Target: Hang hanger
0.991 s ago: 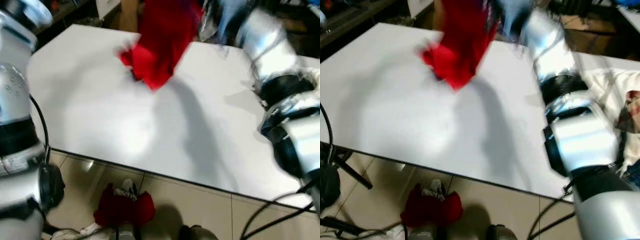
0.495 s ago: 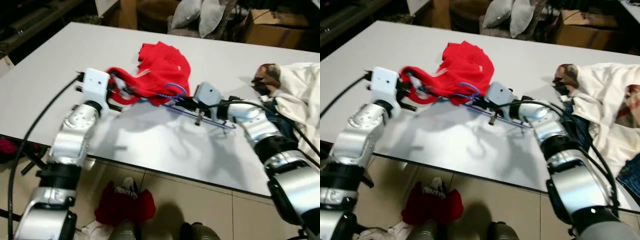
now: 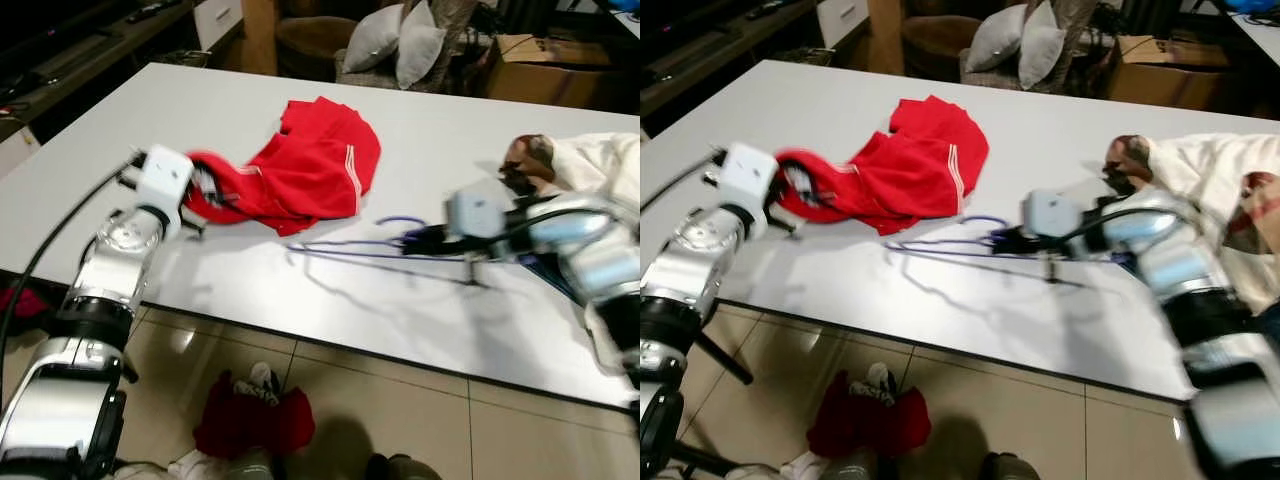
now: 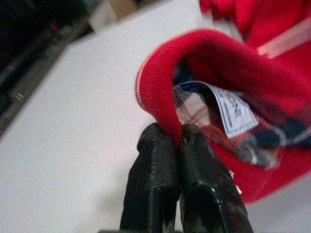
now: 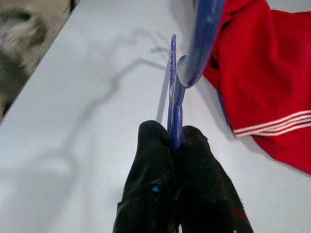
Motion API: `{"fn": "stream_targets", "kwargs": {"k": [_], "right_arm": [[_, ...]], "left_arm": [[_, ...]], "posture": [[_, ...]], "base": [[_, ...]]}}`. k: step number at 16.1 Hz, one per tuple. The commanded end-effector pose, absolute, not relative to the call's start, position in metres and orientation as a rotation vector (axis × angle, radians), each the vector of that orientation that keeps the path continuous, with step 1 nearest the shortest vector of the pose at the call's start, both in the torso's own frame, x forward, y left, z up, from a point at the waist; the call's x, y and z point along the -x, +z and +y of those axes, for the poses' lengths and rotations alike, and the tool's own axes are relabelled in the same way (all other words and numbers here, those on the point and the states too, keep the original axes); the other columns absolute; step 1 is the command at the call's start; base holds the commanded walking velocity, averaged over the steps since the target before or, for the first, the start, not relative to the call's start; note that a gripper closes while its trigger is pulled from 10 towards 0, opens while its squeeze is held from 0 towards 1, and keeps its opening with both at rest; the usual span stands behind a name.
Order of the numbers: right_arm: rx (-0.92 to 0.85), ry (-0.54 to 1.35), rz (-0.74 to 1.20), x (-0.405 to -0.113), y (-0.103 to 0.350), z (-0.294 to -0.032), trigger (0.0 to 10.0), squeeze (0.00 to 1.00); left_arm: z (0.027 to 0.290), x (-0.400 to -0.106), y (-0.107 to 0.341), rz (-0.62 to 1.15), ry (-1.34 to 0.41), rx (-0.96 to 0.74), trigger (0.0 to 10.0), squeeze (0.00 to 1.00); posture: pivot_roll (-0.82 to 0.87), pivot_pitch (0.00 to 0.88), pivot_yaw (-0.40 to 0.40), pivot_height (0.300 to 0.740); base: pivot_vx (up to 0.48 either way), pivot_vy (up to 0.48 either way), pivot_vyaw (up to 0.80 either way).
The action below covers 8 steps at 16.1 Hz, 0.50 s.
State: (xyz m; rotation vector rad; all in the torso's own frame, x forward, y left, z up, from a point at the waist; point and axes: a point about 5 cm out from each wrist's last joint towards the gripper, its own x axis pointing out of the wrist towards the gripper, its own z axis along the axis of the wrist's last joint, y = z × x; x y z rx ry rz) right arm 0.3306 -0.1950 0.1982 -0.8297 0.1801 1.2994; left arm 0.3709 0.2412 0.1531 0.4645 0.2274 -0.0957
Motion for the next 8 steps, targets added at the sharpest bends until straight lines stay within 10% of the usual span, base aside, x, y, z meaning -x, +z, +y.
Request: {"fn": "stream_targets", "kwargs": {"k": [1,8], "right_arm": [[0.821,1.321,0.18,-0.327,0.204,-0.196,10.0,0.0],[0.572,1.075,0.116,-0.319,0.249,-0.231,10.0,0.0]], "left_arm": [[0.247,-0.373,0.159,0.218,-0.102,-0.494,10.0,1.0],[0.262,-0.337,0.168,0.205,-0.544,-0.594,10.0,1.0]], "posture": [[-0.06,0.038,0.064,0.74],[-0.09,0.05,0.07,0.74]], "base": [[0.0,0.0,0.0],[0.0,0.0,0.0]]}}
